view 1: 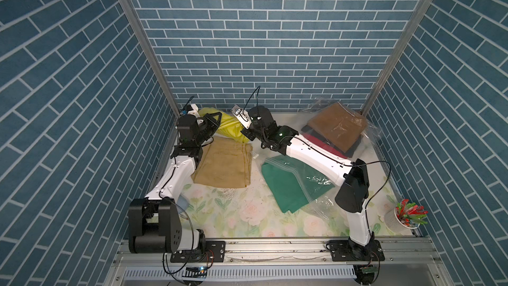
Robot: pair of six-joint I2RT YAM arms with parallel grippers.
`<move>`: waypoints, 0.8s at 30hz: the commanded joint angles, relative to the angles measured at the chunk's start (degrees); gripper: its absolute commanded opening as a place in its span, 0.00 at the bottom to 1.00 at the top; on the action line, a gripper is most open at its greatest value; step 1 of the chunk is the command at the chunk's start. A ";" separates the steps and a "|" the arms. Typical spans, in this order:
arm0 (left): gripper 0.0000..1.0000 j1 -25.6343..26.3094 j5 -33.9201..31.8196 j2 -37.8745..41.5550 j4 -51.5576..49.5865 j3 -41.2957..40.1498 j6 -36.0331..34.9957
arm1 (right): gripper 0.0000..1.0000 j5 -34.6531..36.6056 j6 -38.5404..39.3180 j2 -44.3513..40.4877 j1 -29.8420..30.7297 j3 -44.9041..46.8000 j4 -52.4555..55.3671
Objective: Take the trousers out of the vacuum bag
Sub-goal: Place the trousers at the center of the board.
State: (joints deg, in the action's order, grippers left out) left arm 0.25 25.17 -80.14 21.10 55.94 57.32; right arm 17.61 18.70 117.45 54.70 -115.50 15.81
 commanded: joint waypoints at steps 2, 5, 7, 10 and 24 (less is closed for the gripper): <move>0.00 -1.13 2.20 2.02 5.97 -3.47 -2.09 | 0.00 2.81 0.56 -0.65 -3.55 -1.84 -7.25; 0.00 -1.21 1.41 4.16 7.01 -8.29 -2.77 | 0.00 0.99 -0.67 -2.37 -3.52 3.41 -8.94; 0.00 -1.30 1.12 5.34 8.34 -11.83 -2.65 | 0.00 -0.29 -1.89 -4.42 -3.54 8.17 -11.04; 0.00 -1.61 1.02 7.07 8.97 -15.86 -2.57 | 0.00 -3.61 -4.78 -7.79 -3.46 14.74 -12.82; 0.01 -6.29 -0.67 18.66 -2.44 -28.77 -8.55 | 0.00 -8.54 -12.91 -14.53 1.94 32.71 -18.66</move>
State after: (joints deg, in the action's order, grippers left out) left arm -2.63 26.35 -63.53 23.79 29.65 53.21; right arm 3.84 11.44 106.80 58.06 -83.92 1.32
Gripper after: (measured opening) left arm 0.139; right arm 0.114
